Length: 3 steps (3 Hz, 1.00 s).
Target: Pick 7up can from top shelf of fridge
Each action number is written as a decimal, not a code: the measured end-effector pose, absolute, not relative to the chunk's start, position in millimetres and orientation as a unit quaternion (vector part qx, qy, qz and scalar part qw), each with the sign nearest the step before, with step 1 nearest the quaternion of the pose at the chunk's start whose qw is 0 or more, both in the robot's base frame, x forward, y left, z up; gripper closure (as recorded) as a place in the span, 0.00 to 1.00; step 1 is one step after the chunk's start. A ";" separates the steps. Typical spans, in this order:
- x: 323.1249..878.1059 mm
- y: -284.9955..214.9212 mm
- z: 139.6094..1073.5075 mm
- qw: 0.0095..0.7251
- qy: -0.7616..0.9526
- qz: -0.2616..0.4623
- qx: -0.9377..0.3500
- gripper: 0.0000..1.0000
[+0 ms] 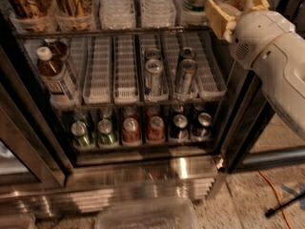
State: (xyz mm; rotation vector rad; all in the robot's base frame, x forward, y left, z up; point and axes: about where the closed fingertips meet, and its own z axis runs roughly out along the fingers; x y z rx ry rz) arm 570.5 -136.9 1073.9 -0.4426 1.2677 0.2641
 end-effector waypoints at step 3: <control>558.9 -126.2 1066.4 0.762 0.592 0.132 -0.227 1.00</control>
Offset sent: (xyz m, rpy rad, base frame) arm -0.1025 -0.0472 -0.0510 -0.2126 0.2561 0.3719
